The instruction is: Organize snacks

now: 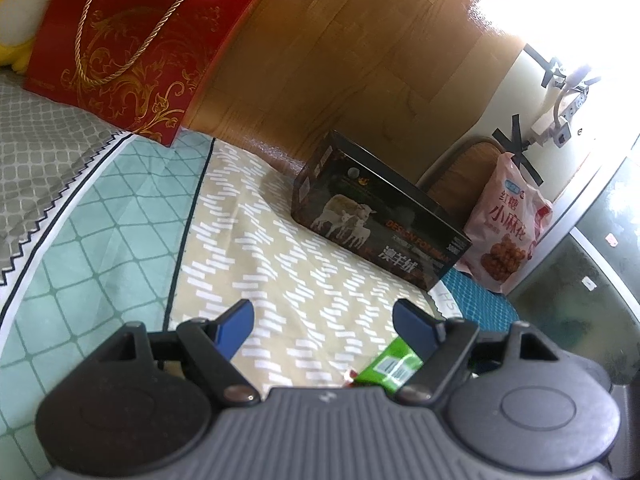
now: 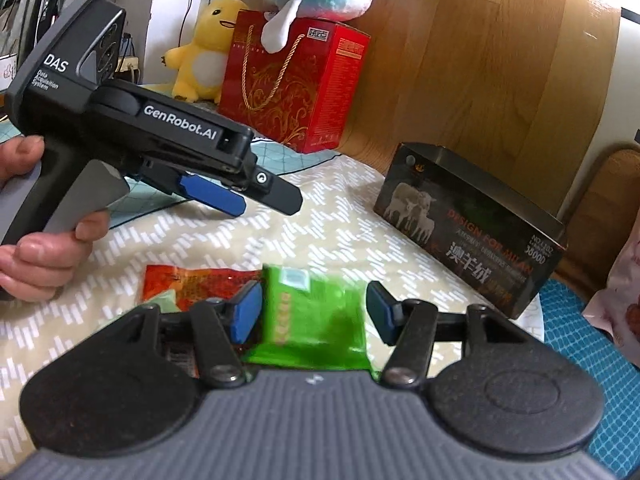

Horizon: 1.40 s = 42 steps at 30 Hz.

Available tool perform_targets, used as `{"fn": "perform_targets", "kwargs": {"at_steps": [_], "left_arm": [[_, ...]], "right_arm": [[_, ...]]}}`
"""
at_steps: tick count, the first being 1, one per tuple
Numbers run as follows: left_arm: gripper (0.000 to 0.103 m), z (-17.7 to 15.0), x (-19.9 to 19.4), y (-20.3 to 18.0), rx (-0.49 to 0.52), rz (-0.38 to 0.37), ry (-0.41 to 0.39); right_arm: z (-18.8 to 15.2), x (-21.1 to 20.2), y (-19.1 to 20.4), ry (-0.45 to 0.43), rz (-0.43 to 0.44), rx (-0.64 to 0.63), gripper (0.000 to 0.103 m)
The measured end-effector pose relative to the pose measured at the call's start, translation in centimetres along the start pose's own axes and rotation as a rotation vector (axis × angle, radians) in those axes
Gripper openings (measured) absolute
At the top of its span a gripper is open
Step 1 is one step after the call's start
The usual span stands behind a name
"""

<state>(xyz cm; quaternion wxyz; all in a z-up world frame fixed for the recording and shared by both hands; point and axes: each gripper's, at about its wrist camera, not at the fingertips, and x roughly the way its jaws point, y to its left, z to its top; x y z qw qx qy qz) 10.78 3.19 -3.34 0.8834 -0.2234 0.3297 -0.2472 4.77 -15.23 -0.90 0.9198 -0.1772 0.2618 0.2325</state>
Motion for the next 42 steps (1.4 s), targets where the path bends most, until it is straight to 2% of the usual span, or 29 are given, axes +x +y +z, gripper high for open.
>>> {"fn": "perform_targets", "kwargs": {"at_steps": [2,4,11,14,16,19,21,23,26,30,35,39,42], "left_arm": [[0.079,0.0,0.0,0.0,0.003,-0.004,0.001],[0.079,0.0,0.0,0.0,0.005,-0.008,0.001],[0.075,0.4,-0.6,0.8,-0.045,-0.049,-0.005],[0.074,0.5,-0.9,0.6,-0.040,-0.058,-0.005],[0.074,0.4,-0.8,0.2,-0.025,-0.081,0.015],[0.074,0.0,0.1,-1.1,0.004,-0.145,0.092],[0.075,-0.4,0.7,-2.4,0.050,-0.152,0.130],[0.079,-0.7,1.3,-3.4,0.084,-0.145,0.155],[0.083,-1.0,2.3,-3.7,0.072,-0.138,0.189],[0.083,-0.8,2.5,-3.2,0.029,-0.146,0.193],[0.082,0.2,3.1,-2.8,-0.045,-0.195,0.217],[0.077,0.5,4.2,-3.1,-0.060,-0.195,0.256],[0.077,0.8,4.6,-2.4,-0.103,-0.225,0.281]], "right_arm": [[-0.1,-0.1,0.0,0.008,0.014,0.011,0.062],[-0.4,-0.2,-0.2,0.015,0.026,0.033,0.069],[-1.2,-1.2,-0.9,0.032,0.022,0.055,0.070],[-1.3,-1.3,-1.7,0.041,0.048,0.091,0.070],[-1.3,-0.9,-2.4,0.068,0.065,0.126,0.073],[-1.4,0.4,-3.7,0.128,0.087,0.179,0.080],[-1.4,0.9,-4.5,0.139,0.116,0.212,0.080],[-1.4,1.1,-4.9,0.135,0.134,0.232,0.075],[-1.6,1.0,-5.8,0.111,0.168,0.307,0.074],[-2.0,0.4,-7.2,0.078,0.195,0.415,0.071],[-2.0,-0.1,-6.3,0.063,0.168,0.353,0.070],[-2.1,-0.2,-6.5,0.055,0.157,0.342,0.068],[-2.3,-0.3,-6.7,0.052,0.160,0.342,0.068]]}}
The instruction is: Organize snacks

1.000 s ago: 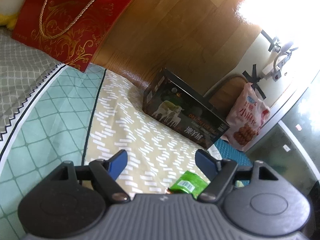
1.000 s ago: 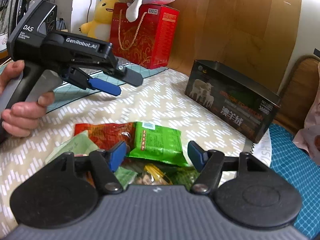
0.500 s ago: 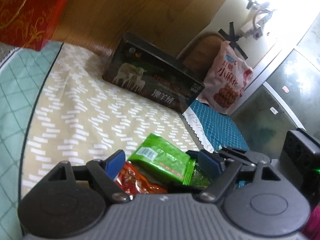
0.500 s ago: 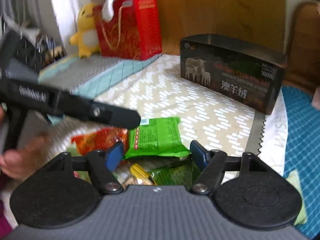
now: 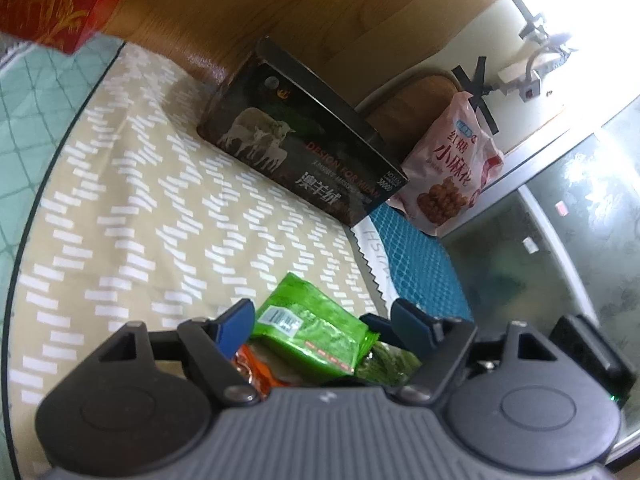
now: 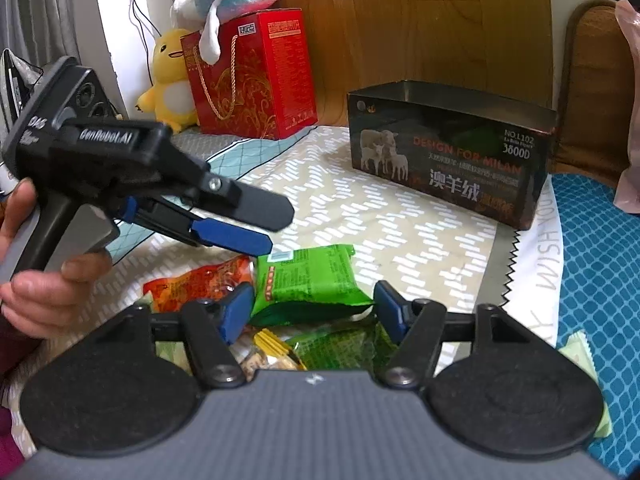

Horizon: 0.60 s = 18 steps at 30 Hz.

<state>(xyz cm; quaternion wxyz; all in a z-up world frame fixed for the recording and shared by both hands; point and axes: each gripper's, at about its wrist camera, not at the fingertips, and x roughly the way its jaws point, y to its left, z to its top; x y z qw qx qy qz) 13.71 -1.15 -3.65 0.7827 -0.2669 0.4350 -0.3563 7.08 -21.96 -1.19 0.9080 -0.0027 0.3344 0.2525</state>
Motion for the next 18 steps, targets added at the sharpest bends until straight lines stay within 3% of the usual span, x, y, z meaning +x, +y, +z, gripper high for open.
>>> {"fn": "perform_targets", "kwargs": {"at_steps": [6,15,18], "left_arm": [[0.077,0.8,0.6,0.5,-0.034,-0.031,0.042],[0.076,1.8,1.1,1.2,-0.071,-0.007,0.057],[0.062,1.5,2.4,0.4,-0.044,-0.028,0.112]], "right_arm": [[0.1,-0.6,-1.7,-0.022,0.040,0.101,0.067],[-0.4,-1.2,-4.6,-0.047,0.130,0.297,0.067],[-0.6,-1.2,-5.2,-0.061,0.160,0.338,0.067]]}}
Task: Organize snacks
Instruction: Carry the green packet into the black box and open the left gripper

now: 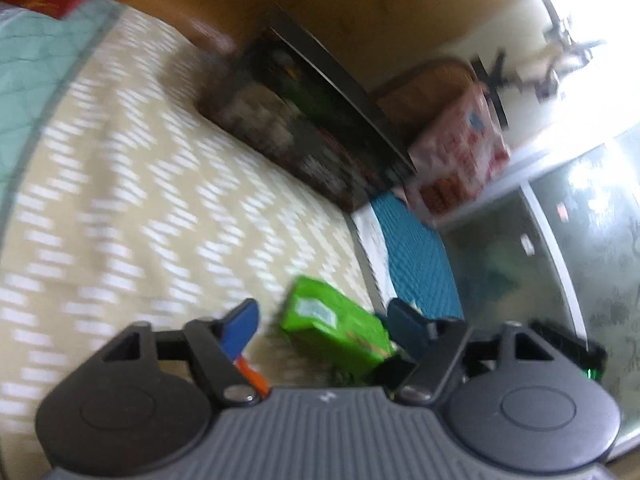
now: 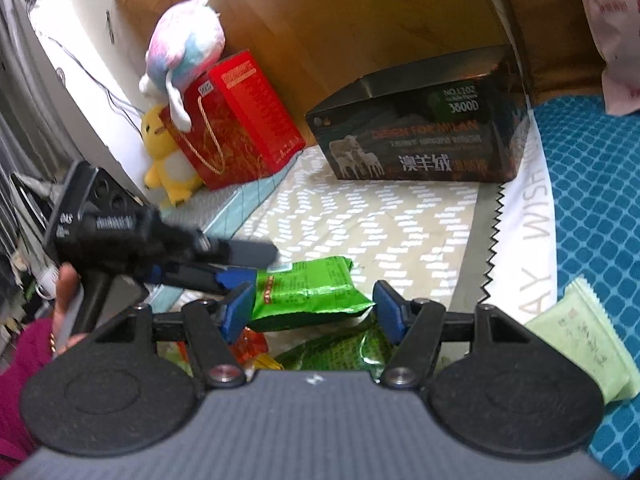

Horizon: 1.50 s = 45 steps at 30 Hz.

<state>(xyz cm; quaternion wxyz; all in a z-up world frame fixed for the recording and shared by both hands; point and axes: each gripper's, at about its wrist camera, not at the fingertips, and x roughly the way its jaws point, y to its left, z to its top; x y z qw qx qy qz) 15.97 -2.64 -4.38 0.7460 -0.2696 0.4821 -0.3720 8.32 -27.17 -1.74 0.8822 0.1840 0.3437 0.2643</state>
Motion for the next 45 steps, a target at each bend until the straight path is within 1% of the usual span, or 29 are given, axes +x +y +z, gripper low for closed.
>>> {"fn": "perform_targets", "kwargs": {"at_steps": [1,2,3,4,5,7,10,14,17,19,20,21,23,25,26,27,28,29,30,32,33,35,37,39,41,44,45], "left_arm": [[0.060,-0.1,0.6,-0.3,0.006,-0.012,0.025],[0.056,-0.2,1.2,-0.6,0.008,-0.011,0.032],[0.045,-0.3,1.5,-0.9,0.013,0.002,0.031],[0.044,-0.3,1.7,-1.1,0.013,0.010,0.028],[0.038,-0.1,1.7,-1.1,0.003,-0.005,0.027],[0.037,0.3,1.5,-1.6,0.001,-0.025,0.019],[0.035,1.9,0.9,-3.6,0.058,-0.034,-0.013],[0.037,6.3,0.4,-7.3,0.165,-0.023,-0.075],[0.039,10.1,1.5,-8.9,0.204,0.007,-0.108],[0.046,12.1,2.9,-9.4,0.220,0.050,-0.133],[0.053,12.9,3.6,-9.3,0.219,0.080,-0.145],[0.057,13.5,4.4,-9.1,0.210,0.115,-0.157],[0.057,14.3,4.8,-8.7,0.213,0.181,-0.187],[0.061,14.1,3.7,-8.2,0.238,0.229,-0.262],[0.069,14.0,2.9,-7.7,0.247,0.269,-0.310],[0.071,13.9,2.3,-7.2,0.247,0.317,-0.346],[0.071,13.9,1.8,-6.5,0.237,0.372,-0.369],[0.071,14.0,1.7,-5.8,0.222,0.407,-0.372],[0.071,14.0,1.7,-5.2,0.207,0.417,-0.362],[0.071,14.1,2.2,-3.9,0.172,0.411,-0.318],[0.071,14.0,2.8,-3.7,0.162,0.410,-0.301],[0.068,13.6,3.7,-3.4,0.153,0.396,-0.266],[0.070,12.8,4.0,-4.0,0.172,0.417,-0.271],[0.070,11.8,4.2,-4.9,0.195,0.437,-0.266],[0.070,10.6,3.3,-5.2,0.194,0.451,-0.273],[0.072,9.2,1.9,-5.2,0.187,0.446,-0.297],[0.075,8.9,1.5,-5.2,0.180,0.438,-0.301]], "right_arm": [[-0.1,0.1,0.1,0.004,0.001,-0.005,0.067],[-0.3,0.1,0.3,0.001,-0.006,-0.020,0.067],[-0.4,0.0,0.5,-0.002,-0.014,-0.034,0.067],[-0.5,-0.1,0.6,-0.006,-0.025,-0.048,0.067],[-0.4,-0.2,0.7,-0.015,-0.031,-0.057,0.067],[0.3,-0.5,0.9,-0.043,-0.035,-0.072,0.067],[2.4,-0.8,1.3,-0.104,-0.046,-0.121,0.067],[6.6,-0.7,1.9,-0.206,-0.112,-0.226,0.067],[9.9,0.8,0.7,-0.234,-0.174,-0.257,0.067],[11.5,2.4,-0.5,-0.246,-0.232,-0.279,0.070],[12.1,3.3,-1.2,-0.241,-0.272,-0.289,0.071],[12.3,3.8,-1.7,-0.235,-0.301,-0.291,0.072],[12.5,3.9,-2.8,-0.242,-0.326,-0.263,0.072],[12.1,2.8,-4.0,-0.277,-0.309,-0.207,0.074],[11.8,2.1,-4.9,-0.295,-0.309,-0.169,0.075],[11.6,1.9,-5.5,-0.303,-0.310,-0.134,0.075],[11.3,1.6,-6.3,-0.306,-0.303,-0.092,0.075],[11.2,1.5,-7.2,-0.301,-0.290,-0.049,0.075],[11.0,1.6,-8.1,-0.290,-0.274,-0.002,0.075],[10.6,1.9,-9.6,-0.265,-0.250,0.070,0.075],[10.4,2.4,-9.5,-0.255,-0.240,0.090,0.075],[10.2,3.1,-9.9,-0.235,-0.212,0.117,0.075],[10.0,2.9,-9.0,-0.205,-0.174,0.124,0.074],[10.1,3.3,-7.9,-0.198,-0.200,0.099,0.075],[9.9,2.9,-7.4,-0.190,-0.197,0.084,0.075],[9.6,2.1,-7.4,-0.172,-0.154,0.102,0.075],[9.4,1.7,-7.4,-0.164,-0.140,0.105,0.075]]}}
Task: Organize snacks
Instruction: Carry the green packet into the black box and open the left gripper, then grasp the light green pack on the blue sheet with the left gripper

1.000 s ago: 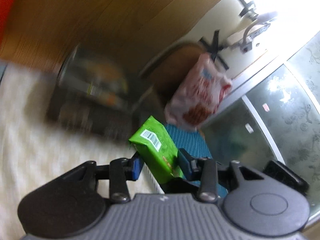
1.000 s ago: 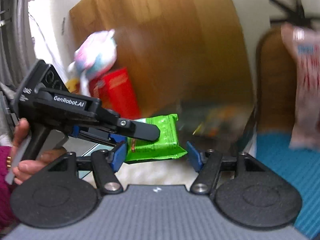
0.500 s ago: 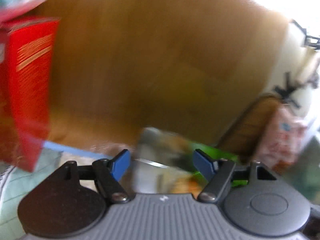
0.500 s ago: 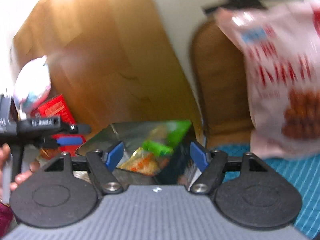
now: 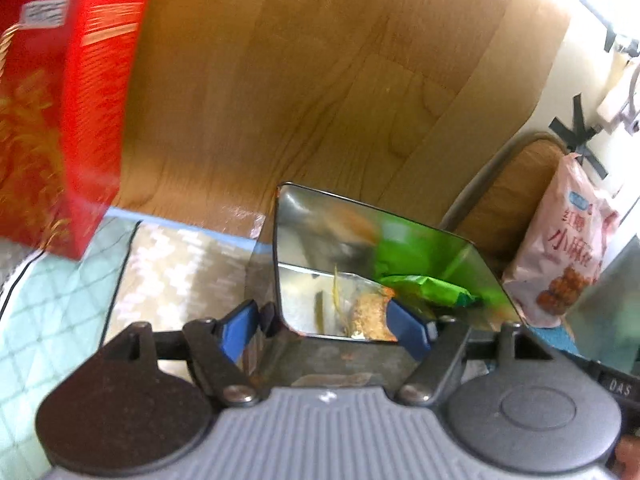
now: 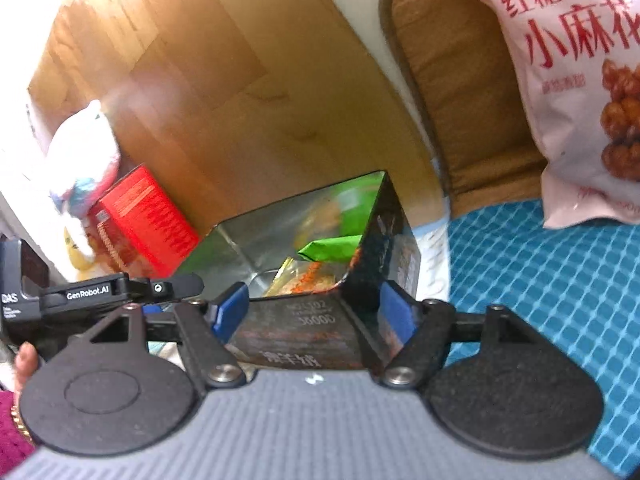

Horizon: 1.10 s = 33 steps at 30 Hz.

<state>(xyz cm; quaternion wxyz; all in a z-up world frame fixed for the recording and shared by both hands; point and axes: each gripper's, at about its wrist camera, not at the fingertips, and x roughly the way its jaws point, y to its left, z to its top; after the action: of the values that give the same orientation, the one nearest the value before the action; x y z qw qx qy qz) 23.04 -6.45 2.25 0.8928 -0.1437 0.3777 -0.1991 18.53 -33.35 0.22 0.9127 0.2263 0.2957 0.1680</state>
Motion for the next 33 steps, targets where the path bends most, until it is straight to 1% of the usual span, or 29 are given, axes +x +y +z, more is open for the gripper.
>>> {"fn": "perform_targets", "kwargs": {"at_steps": [1,3,4,6,8,9,11,13,14,16,18,21,22,24,26,27,28,29,30,31,33], "left_arm": [[0.076,-0.3,-0.6,0.4,-0.011,-0.011,-0.003],[0.081,-0.3,-1.9,1.3,-0.042,-0.019,-0.023],[0.081,-0.5,-2.9,1.7,-0.055,-0.015,-0.041],[0.081,-1.2,-5.0,2.1,-0.078,-0.028,-0.079],[0.081,-2.2,-6.7,2.0,-0.091,-0.073,-0.087],[0.081,-2.6,-7.1,1.6,-0.087,-0.099,-0.077],[0.081,-3.4,-7.2,-0.1,-0.041,-0.168,-0.022],[0.081,-4.2,-6.6,-2.5,0.026,-0.248,0.055],[0.079,-4.8,-6.0,-4.0,0.062,-0.296,0.100],[0.078,-6.0,-4.5,-6.6,0.118,-0.365,0.176],[0.078,-6.9,-3.1,-9.0,0.164,-0.401,0.237],[0.074,-8.1,-1.0,-11.5,0.220,-0.412,0.306],[0.073,-8.5,-0.4,-12.1,0.228,-0.416,0.329],[0.068,-9.3,0.7,-12.8,0.244,-0.432,0.381],[0.065,-10.2,1.8,-13.4,0.260,-0.423,0.431],[0.062,-10.7,2.3,-13.4,0.267,-0.423,0.456],[0.060,-11.0,2.1,-13.8,0.281,-0.427,0.441],[0.051,-11.1,2.2,-14.1,0.289,-0.433,0.458],[0.046,-11.2,2.3,-14.3,0.288,-0.435,0.471],[0.045,-11.2,2.4,-14.4,0.285,-0.440,0.481],[0.044,-11.0,2.1,-14.3,0.280,-0.423,0.468]], "right_arm": [[-0.1,-0.6,0.0,0.003,0.010,0.001,0.074],[-0.1,-2.4,0.3,-0.029,0.006,-0.014,0.074],[-0.2,-3.6,0.2,-0.050,-0.004,-0.013,0.074],[-0.7,-6.5,-0.9,-0.088,-0.015,0.032,0.074],[-2.1,-9.4,-2.2,-0.113,-0.032,0.079,0.074],[-2.9,-10.6,-2.5,-0.116,-0.048,0.085,0.074],[-4.8,-12.8,-3.1,-0.103,-0.083,0.092,0.074],[-6.7,-14.5,-3.2,-0.092,-0.089,0.102,0.071],[-7.8,-15.5,-2.9,-0.091,-0.089,0.094,0.070],[-9.7,-16.7,-1.6,-0.088,-0.102,0.036,0.070],[-11.3,-17.1,-0.1,-0.064,-0.130,-0.046,0.069],[-12.9,-16.5,1.4,-0.014,-0.188,-0.176,0.067],[-13.4,-16.2,1.6,0.001,-0.189,-0.201,0.066],[-13.9,-15.1,1.8,0.037,-0.181,-0.236,0.065],[-14.2,-13.8,2.2,0.061,-0.216,-0.290,0.064],[-14.4,-13.3,2.5,0.053,-0.231,-0.331,0.064],[-14.4,-12.8,2.7,0.053,-0.240,-0.360,0.059],[-14.3,-12.3,2.8,0.053,-0.247,-0.380,0.056],[-14.1,-11.9,3.0,0.051,-0.260,-0.398,0.052],[-14.0,-11.5,3.2,0.045,-0.278,-0.413,0.048],[-13.4,-11.2,3.3,0.033,-0.274,-0.416,0.047]]}}
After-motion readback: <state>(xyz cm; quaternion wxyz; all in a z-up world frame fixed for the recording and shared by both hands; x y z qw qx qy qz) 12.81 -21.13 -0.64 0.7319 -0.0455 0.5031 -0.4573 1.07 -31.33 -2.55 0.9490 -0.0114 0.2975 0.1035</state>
